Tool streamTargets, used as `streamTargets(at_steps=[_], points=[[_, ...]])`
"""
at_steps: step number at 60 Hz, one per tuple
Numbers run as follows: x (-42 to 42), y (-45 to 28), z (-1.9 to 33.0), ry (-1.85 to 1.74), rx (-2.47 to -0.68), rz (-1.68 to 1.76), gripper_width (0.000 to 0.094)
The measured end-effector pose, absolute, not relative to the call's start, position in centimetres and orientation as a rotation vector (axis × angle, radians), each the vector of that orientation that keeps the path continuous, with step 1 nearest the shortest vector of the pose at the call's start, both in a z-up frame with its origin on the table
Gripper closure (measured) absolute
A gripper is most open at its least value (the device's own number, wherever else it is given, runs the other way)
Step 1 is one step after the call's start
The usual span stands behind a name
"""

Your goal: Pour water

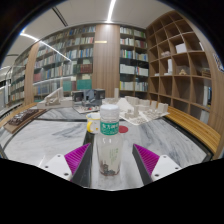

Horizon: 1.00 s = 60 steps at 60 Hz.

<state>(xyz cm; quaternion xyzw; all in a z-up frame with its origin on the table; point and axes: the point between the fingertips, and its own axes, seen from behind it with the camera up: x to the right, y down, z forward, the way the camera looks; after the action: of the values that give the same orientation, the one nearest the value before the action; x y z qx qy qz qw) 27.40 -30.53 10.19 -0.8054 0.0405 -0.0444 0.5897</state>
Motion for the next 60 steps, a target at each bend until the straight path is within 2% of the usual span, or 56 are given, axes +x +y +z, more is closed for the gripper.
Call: streamTargets(at_steps=[7,12,14,21,26,35,44,50,60], points=[[27.9,-27.3,8.4,0.07,-1.861,-0.133,0.0115],[27.7,-25.8,7.3,0.067,-1.861,-0.105,0.0271],[27.3,-25.5,7.1,0.065,-1.858,-0.084,0.0374],[27.3,-25.1,7.2,0.077,-1.831,-0.083,0.0481],[27.7,-25.2,7.3,0.101,-1.835,-0.095,0.0526],[31.3,-25.0,8.6,0.137,-1.849,-0.196,0.0532],[39.6,-22.2,13.9,0.081,-1.787,-0.561,0.0531],[45.1,-18.9,19.8,-0.035,-1.71,-0.848,0.0531],[46.0,-12.1,29.0,-0.375,-1.471,-1.334,0.0534]])
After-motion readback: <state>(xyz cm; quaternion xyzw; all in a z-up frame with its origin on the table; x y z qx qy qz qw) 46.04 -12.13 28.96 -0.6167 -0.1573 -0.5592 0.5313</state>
